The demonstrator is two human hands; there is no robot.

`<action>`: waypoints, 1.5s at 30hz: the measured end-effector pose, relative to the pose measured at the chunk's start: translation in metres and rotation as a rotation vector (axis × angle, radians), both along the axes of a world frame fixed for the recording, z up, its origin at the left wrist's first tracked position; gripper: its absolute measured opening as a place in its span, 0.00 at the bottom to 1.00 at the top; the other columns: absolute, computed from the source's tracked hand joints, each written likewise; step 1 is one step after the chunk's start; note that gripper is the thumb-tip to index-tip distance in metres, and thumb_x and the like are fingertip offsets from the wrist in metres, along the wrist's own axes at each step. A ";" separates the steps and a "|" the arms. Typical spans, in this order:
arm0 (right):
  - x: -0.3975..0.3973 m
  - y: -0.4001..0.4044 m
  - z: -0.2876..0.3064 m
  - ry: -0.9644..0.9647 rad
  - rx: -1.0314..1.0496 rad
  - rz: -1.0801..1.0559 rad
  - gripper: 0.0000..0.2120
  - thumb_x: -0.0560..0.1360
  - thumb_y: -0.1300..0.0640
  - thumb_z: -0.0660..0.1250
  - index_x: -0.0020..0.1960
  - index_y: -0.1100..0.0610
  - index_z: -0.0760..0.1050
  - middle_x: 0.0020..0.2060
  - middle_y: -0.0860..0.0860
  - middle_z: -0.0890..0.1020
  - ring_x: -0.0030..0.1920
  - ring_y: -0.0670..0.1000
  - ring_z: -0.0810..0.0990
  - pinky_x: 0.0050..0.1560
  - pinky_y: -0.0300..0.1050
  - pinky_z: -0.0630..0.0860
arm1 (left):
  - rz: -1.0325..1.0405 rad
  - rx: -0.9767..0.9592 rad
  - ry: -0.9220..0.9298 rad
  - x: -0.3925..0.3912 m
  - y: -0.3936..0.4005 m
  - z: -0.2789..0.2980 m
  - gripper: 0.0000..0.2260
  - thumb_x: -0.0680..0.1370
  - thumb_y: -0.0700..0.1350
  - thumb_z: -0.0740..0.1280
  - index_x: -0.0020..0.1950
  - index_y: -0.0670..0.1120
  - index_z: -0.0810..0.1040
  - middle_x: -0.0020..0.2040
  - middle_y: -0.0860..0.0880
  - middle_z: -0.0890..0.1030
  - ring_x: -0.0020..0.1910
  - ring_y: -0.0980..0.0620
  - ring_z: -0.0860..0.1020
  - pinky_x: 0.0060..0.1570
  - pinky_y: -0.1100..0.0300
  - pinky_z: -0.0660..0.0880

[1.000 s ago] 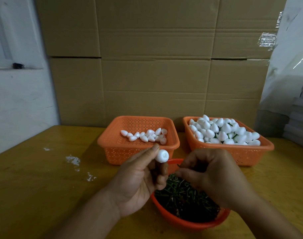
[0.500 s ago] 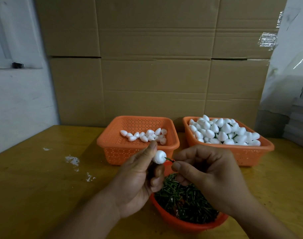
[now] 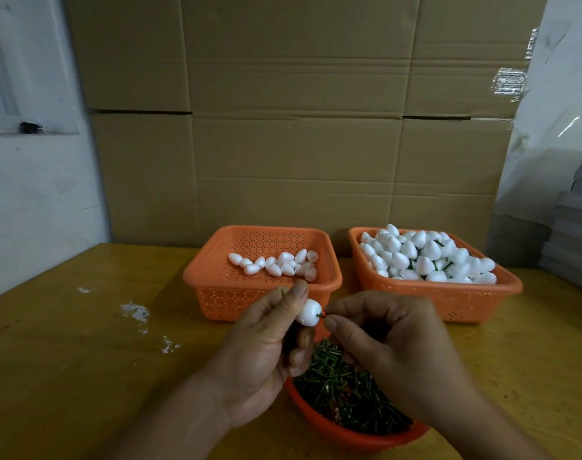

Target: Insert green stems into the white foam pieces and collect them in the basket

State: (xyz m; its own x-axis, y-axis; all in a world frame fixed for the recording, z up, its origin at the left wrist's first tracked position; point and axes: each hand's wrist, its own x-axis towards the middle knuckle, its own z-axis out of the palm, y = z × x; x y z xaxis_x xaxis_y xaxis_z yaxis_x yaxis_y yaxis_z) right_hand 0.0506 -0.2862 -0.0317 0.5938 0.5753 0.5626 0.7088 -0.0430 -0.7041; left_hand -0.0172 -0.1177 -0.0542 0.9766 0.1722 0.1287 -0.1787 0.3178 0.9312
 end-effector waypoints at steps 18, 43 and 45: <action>-0.002 0.005 -0.009 -0.168 -0.031 -0.142 0.06 0.73 0.54 0.75 0.45 0.43 0.83 0.33 0.39 0.83 0.32 0.44 0.82 0.31 0.40 0.78 | 0.155 0.093 -0.108 0.000 -0.003 0.000 0.10 0.69 0.53 0.74 0.42 0.47 0.84 0.34 0.47 0.75 0.29 0.55 0.71 0.28 0.65 0.70; -0.002 0.013 -0.019 -0.011 0.029 -0.125 0.05 0.75 0.53 0.73 0.41 0.48 0.81 0.31 0.46 0.84 0.29 0.48 0.83 0.30 0.53 0.80 | 0.303 0.582 -0.333 -0.003 -0.006 -0.001 0.06 0.79 0.49 0.67 0.48 0.49 0.82 0.34 0.58 0.80 0.35 0.64 0.78 0.36 0.72 0.73; -0.003 0.014 -0.019 -0.003 0.040 -0.121 0.04 0.75 0.53 0.73 0.41 0.48 0.81 0.32 0.47 0.84 0.30 0.48 0.83 0.31 0.53 0.80 | 0.312 0.605 -0.319 -0.004 -0.005 -0.001 0.07 0.80 0.53 0.68 0.49 0.52 0.82 0.38 0.55 0.83 0.38 0.60 0.80 0.39 0.69 0.75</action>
